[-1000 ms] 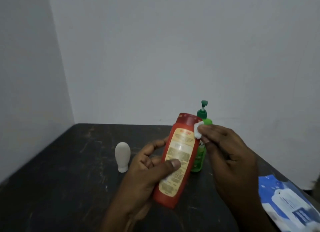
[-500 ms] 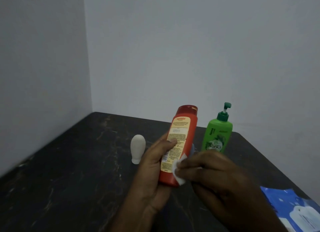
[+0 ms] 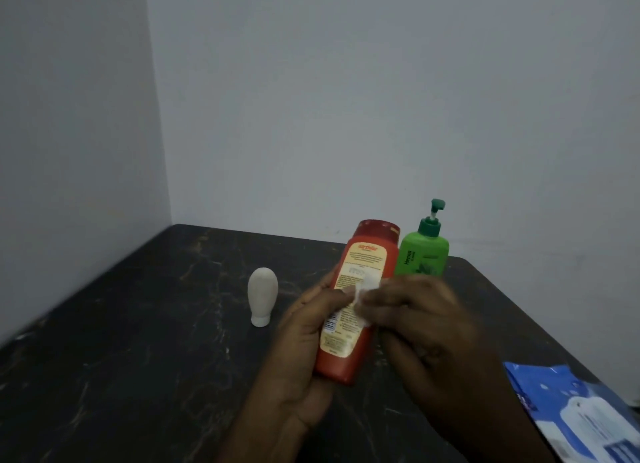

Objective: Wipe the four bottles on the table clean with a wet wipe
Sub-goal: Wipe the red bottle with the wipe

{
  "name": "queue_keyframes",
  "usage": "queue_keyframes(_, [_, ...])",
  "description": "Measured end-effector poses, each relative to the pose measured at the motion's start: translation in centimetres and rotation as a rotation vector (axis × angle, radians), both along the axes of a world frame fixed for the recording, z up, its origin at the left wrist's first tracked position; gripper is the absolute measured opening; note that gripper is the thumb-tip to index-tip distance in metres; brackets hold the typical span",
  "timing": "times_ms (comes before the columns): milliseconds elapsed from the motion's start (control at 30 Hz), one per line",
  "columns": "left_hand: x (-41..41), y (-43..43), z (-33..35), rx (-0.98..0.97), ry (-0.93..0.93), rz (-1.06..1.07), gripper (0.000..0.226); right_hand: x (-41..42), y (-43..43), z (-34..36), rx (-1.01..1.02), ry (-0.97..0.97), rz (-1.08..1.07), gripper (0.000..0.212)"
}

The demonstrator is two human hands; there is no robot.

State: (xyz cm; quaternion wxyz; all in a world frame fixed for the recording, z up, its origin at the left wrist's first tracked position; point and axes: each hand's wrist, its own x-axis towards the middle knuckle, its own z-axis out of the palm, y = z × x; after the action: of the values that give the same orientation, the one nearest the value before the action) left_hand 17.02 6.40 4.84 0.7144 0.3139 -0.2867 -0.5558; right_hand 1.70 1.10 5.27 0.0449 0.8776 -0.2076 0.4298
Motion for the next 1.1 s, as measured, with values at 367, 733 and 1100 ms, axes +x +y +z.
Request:
queue_keyframes(367, [-0.7, 0.0, -0.2, 0.011, -0.057, -0.12, 0.036, -1.4, -2.0, -0.4, -0.041, -0.152, -0.23, 0.038])
queue_keyframes(733, [-0.9, -0.2, -0.7, -0.006, 0.071, -0.161, 0.042, -1.6, -1.7, -0.7, 0.049, -0.018, -0.039, 0.039])
queue_keyframes(1100, [-1.4, -0.9, -1.5, -0.014, -0.046, -0.17, 0.036, -1.6, -1.1, -0.6, 0.14, -0.047, -0.115, 0.041])
